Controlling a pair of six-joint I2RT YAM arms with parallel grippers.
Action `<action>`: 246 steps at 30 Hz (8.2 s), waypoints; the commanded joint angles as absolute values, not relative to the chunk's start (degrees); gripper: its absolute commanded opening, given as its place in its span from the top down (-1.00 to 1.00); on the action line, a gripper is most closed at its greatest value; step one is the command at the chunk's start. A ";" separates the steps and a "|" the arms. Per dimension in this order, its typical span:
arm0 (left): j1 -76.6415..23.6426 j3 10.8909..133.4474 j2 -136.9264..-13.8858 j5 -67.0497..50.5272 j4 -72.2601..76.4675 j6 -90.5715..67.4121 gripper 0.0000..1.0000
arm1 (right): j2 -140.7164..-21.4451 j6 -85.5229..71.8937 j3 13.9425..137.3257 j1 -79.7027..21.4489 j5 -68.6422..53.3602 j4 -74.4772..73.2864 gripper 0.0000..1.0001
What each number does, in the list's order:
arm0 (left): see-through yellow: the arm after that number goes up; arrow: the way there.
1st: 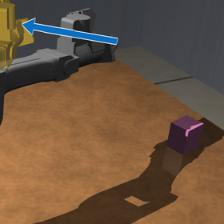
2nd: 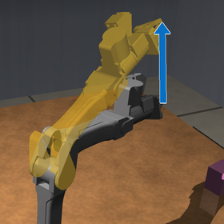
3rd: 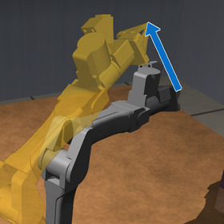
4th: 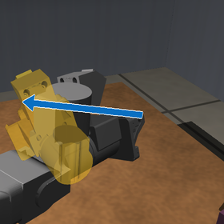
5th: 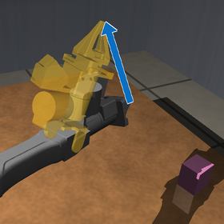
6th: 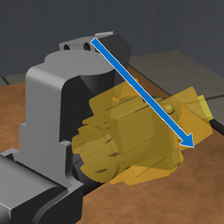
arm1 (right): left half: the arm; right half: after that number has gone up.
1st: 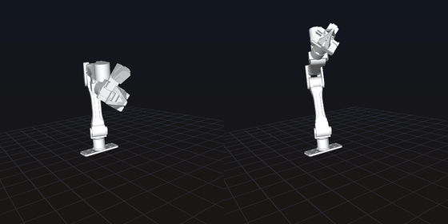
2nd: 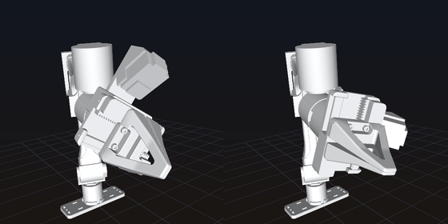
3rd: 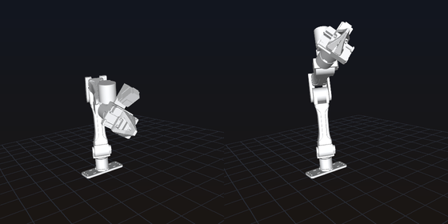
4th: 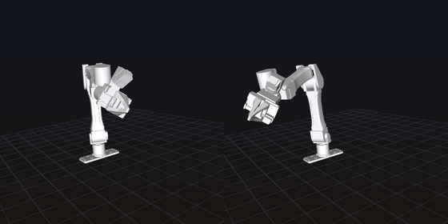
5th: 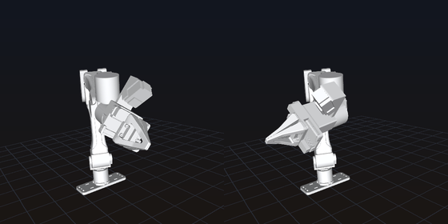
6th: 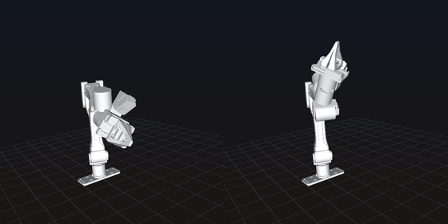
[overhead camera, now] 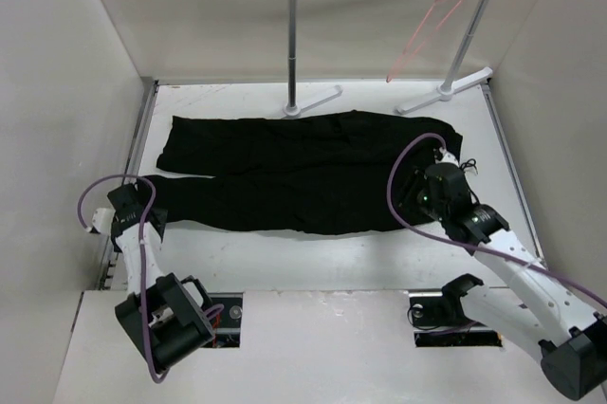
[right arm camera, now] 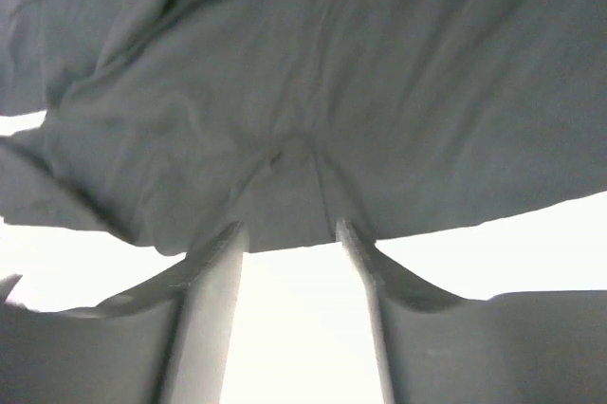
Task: Place the trousers on the hanger
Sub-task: Fold the trousers at the center of the board.
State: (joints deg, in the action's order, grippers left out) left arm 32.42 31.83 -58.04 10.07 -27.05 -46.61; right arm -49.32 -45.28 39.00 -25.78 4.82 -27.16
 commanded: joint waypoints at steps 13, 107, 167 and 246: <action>38.37 28.38 -67.31 2.64 -2.91 -55.46 -0.18 | -42.54 -43.33 34.72 -29.40 -1.93 -29.71 -0.23; 13.76 129.35 -131.20 35.07 -37.17 -35.25 0.93 | -110.55 -47.99 97.89 12.35 13.09 -34.98 0.78; 17.18 59.06 -114.34 2.29 22.41 -63.54 0.62 | -101.24 -49.57 61.08 14.81 0.44 -7.38 0.01; 15.18 48.67 -85.97 2.47 4.83 -54.85 -0.25 | -86.95 -47.64 57.39 13.85 4.83 -18.45 0.45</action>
State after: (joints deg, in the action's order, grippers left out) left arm 18.63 43.38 -88.27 5.23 3.51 -54.57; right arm -93.41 -47.37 54.57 14.15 0.97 -20.29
